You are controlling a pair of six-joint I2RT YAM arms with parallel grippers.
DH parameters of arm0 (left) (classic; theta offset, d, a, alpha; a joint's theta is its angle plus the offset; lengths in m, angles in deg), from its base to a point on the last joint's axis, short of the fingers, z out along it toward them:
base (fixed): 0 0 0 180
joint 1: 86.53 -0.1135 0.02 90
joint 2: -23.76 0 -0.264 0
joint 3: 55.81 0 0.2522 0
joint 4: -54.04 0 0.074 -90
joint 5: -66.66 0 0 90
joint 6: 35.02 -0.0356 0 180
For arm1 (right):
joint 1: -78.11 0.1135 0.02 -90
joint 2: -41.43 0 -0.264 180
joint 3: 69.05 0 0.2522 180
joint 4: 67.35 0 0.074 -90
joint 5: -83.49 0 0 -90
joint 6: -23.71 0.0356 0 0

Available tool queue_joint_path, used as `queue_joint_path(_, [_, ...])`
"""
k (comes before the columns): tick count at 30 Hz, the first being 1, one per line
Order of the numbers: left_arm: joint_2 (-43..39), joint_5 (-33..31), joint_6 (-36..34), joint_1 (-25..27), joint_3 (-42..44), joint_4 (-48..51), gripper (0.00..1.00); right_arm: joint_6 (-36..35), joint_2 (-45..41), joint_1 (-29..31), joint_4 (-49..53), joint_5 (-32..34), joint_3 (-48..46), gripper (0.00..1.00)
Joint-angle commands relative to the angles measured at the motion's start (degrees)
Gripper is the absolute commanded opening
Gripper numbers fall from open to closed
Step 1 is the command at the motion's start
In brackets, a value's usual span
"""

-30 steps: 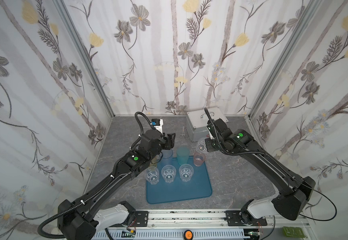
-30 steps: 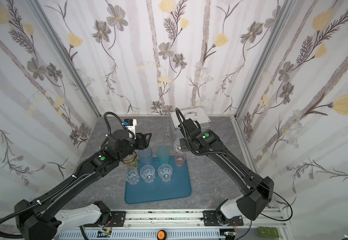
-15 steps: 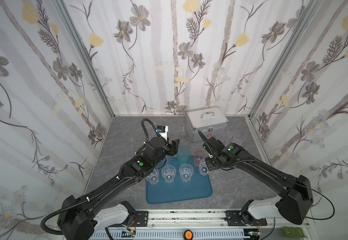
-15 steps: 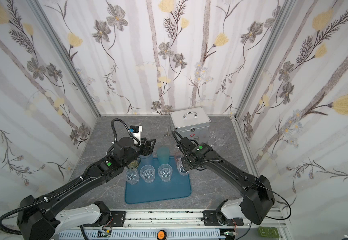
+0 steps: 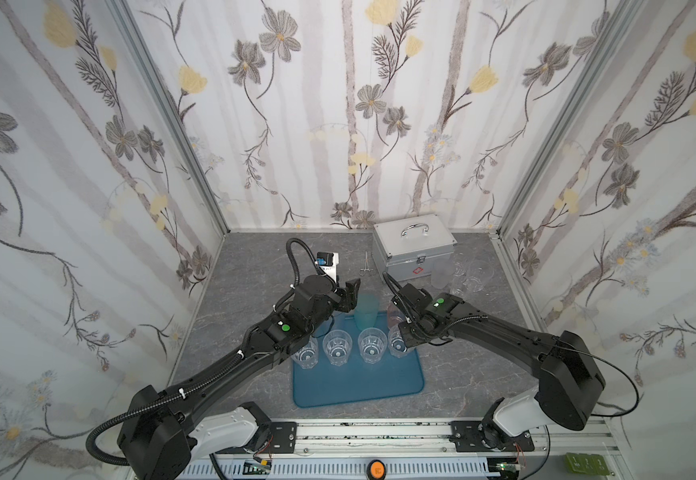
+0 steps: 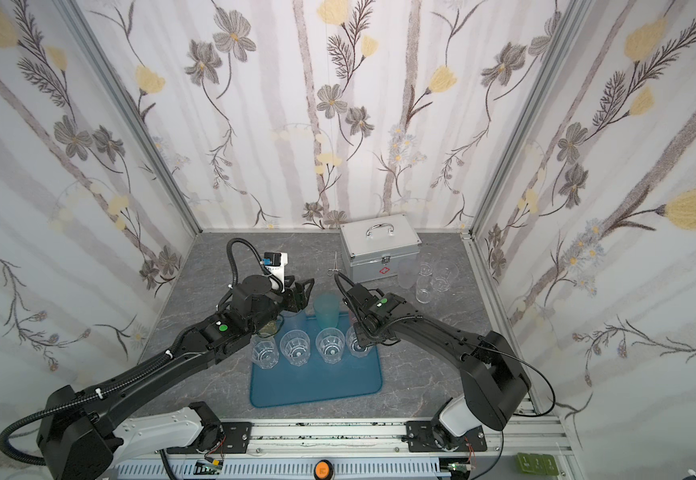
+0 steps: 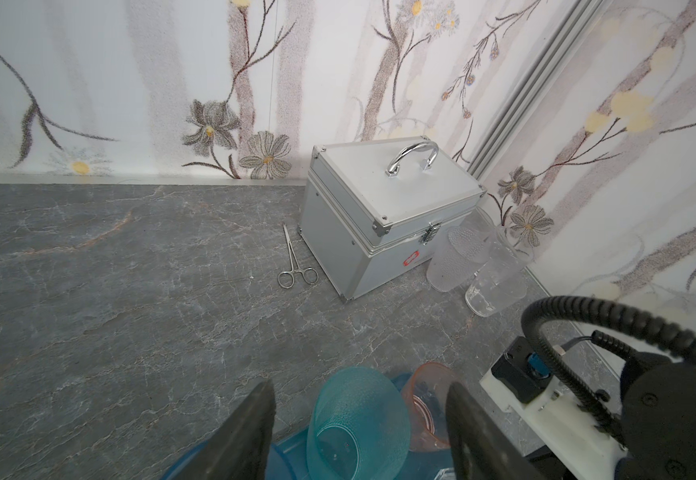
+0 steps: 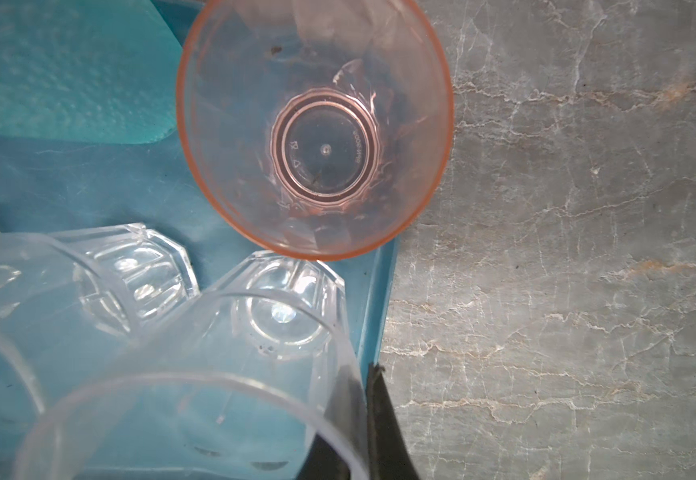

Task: Place the glasses into the tray
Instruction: 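Lower the clear glass onto the tray beside the pink cup with the right gripper, then raise the right gripper and reach to the glasses beside the metal case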

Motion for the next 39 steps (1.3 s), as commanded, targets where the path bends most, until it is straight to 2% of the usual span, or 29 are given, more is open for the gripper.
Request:
queue_joint_path(1, [0.19, -0.61, -0.50, 0.06, 0.19, -2.21, 0.68, 0.36, 0.70, 0.05, -2.73, 0.22, -0.26, 0.02])
queue_joint_path(5, [0.36, -0.70, -0.67, 0.05, 0.30, -2.31, 0.68, 0.19, 1.04, 0.07, -2.69, 0.84, -0.28, 0.05])
queue_joint_path(8, [0.54, -0.61, -0.85, 0.04, 0.21, -2.42, 0.68, 0.10, 1.33, 0.05, -2.50, 1.16, -0.08, 0.11])
queue_joint_path(15, [0.06, -1.40, -0.90, 0.04, 0.19, -2.31, 0.69, -0.54, -0.68, -0.20, 1.36, 1.45, 3.04, 0.37])
queue_joint_path(18, [-0.40, -3.53, 0.05, 0.04, 0.19, -2.23, 0.73, -2.01, -2.83, -1.75, 4.20, -1.07, 7.06, 0.43])
queue_joint_path(20, [-0.84, -5.27, 0.75, -0.13, 0.32, -2.18, 0.81, -3.63, -3.75, -3.25, 6.48, -2.22, 10.88, 0.46])
queue_joint_path(23, [-1.66, -8.06, 2.72, -1.27, -0.24, -2.40, 0.95, -5.23, -4.11, -7.56, 7.52, -3.14, 16.42, 0.47])
queue_joint_path(26, [-0.99, -8.06, 3.42, -3.45, -2.09, -2.57, 1.00, -4.85, -5.85, -13.40, 3.81, -2.41, 19.16, 0.47])
queue_joint_path(29, [1.25, -4.95, 2.30, -4.95, -4.13, -3.27, 0.97, -2.99, -5.93, -18.48, -2.77, -0.29, 18.66, 0.47])
queue_joint_path(33, [5.54, -1.09, 0.68, -4.07, -7.21, -4.47, 0.92, -0.07, -5.30, -24.80, -11.29, 2.99, 16.18, 0.47])
queue_joint_path(39, [13.62, -2.03, -4.12, -0.32, -8.85, -10.19, 0.91, 2.80, -1.73, -34.42, -19.09, 2.31, 13.05, 0.47])
